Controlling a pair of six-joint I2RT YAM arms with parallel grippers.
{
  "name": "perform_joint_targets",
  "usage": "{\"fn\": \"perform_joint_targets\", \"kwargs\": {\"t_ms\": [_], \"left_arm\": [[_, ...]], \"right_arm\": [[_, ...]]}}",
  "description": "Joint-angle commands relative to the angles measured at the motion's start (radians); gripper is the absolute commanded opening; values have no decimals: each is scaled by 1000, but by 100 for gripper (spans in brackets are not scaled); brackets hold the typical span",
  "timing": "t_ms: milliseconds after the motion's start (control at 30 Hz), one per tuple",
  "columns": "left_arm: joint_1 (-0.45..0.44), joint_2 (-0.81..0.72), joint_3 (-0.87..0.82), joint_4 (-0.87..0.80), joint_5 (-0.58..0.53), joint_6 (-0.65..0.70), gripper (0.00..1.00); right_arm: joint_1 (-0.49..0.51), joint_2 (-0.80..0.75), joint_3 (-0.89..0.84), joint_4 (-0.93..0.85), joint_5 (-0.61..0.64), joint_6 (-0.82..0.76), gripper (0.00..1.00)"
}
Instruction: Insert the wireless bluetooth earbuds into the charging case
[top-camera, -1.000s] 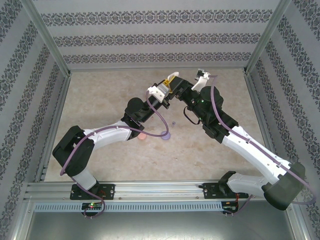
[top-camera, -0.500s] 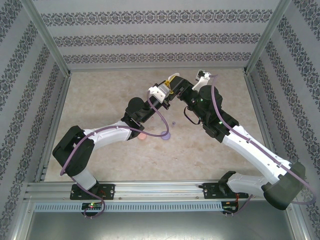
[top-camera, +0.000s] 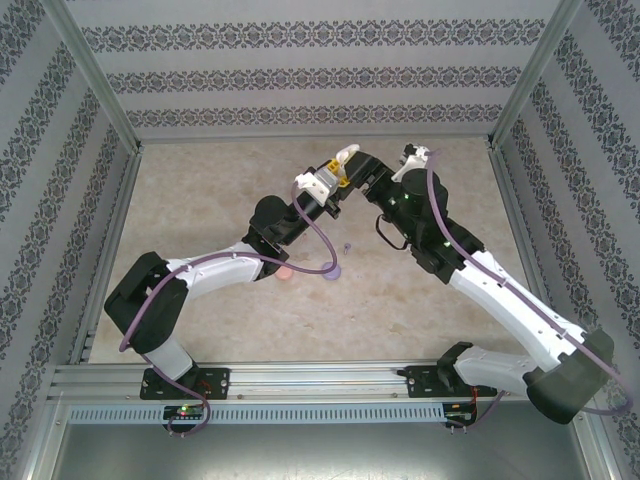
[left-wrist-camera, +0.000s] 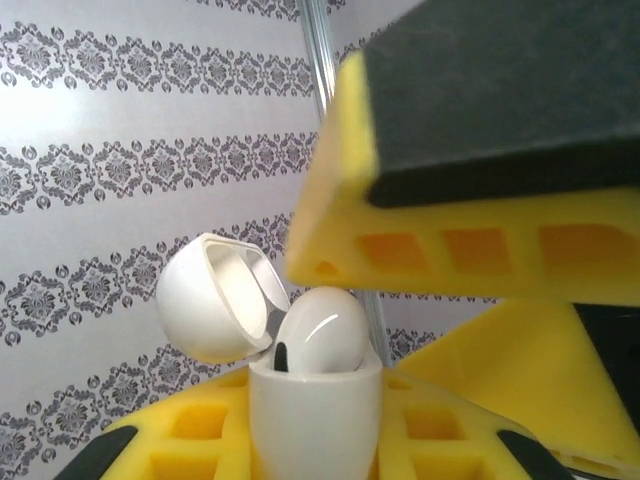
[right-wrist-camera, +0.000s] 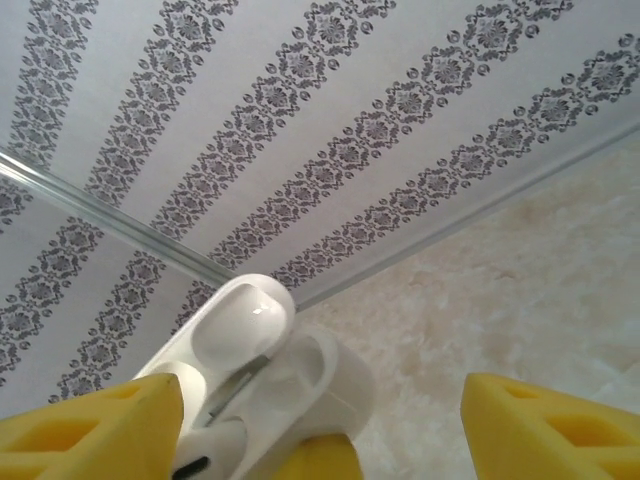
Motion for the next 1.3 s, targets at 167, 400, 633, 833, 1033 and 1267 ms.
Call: {"fn": "perform_joint_targets", "kwargs": {"t_ms": [167,400,633,833,1033,1267], "left_arm": [[-9,-87,-55,77,-22,14,0],[5,-170,-128,12,-2,30,0],[7,-247,-197,-32,8,41,0],[10,-295,-232,-71,18,40,0],[10,-307,-235,-80,32,24,0],[10,-319,-239,-92,25,26,0]], "right_arm": [[-80,-261,-33,-183,25,-60,75],[-247,-290,-27,-503,17,-99,75],[-347,-20,-41,-633,-4,-187,70],[-402,247,3,-631,-61,-342,68],[-458,470,-5,-515,-169,-329,68],[-469,605,-9,-429,-222,-295,68]]}}
